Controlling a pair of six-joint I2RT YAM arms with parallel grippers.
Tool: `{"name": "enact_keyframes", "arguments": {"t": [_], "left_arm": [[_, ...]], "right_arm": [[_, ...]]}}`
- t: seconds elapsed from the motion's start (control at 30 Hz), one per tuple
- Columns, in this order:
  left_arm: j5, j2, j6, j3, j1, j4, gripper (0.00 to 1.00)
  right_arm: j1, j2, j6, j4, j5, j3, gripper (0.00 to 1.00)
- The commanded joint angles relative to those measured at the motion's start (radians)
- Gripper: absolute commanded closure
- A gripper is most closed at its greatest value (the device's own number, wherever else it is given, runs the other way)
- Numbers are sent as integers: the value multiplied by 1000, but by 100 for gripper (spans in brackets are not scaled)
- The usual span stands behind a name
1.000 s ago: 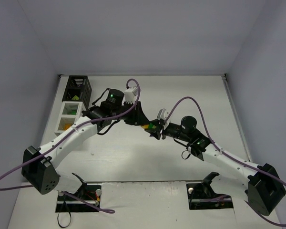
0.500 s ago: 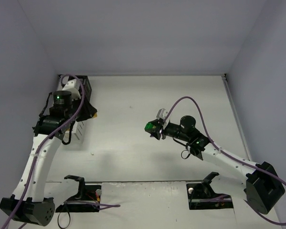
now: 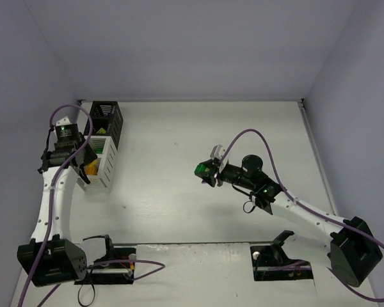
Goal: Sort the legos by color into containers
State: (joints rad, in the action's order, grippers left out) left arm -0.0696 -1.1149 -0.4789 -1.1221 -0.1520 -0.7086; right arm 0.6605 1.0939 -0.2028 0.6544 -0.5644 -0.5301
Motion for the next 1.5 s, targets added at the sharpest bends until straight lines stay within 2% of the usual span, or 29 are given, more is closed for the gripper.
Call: {"name": "enact_keyframes", "arguments": {"t": [0.0, 0.17, 0.33, 0.5, 0.53, 0.67, 0.77, 0.87, 0.97, 1.2, 1.27, 1.47], "left_arm": [[-52, -51, 2, -15, -27, 90, 97], [-74, -102, 3, -8, -41, 95, 93], [-79, -111, 6, 21, -49, 124, 67], [-32, -97, 10, 19, -50, 139, 55], [-9, -91, 10, 21, -47, 138, 50], [63, -37, 2, 44, -40, 149, 43], [144, 19, -1, 54, -20, 152, 43], [191, 82, -6, 70, 49, 169, 43], [200, 135, -27, 82, 184, 193, 43], [298, 187, -167, 183, 437, 402, 43], [303, 184, -196, 205, 518, 445, 43], [307, 150, -279, 251, 672, 622, 43]], "right_arm": [[-6, -14, 8, 73, 8, -18, 100], [-6, -20, 6, 71, 11, -16, 100], [-6, -5, 6, 71, 5, -19, 100], [-4, 3, 8, 70, 4, -22, 100], [-5, 4, 8, 70, 4, -24, 100], [-4, 11, 17, 73, 11, -27, 100], [-6, 15, 52, 86, 38, -30, 100], [-5, 30, 117, 106, 84, -42, 100], [-6, 47, 203, 76, 173, -100, 100], [-6, 55, 425, 10, 452, -217, 100], [-6, 66, 453, 4, 477, -234, 100], [-6, 92, 526, -15, 491, -255, 100]]}}
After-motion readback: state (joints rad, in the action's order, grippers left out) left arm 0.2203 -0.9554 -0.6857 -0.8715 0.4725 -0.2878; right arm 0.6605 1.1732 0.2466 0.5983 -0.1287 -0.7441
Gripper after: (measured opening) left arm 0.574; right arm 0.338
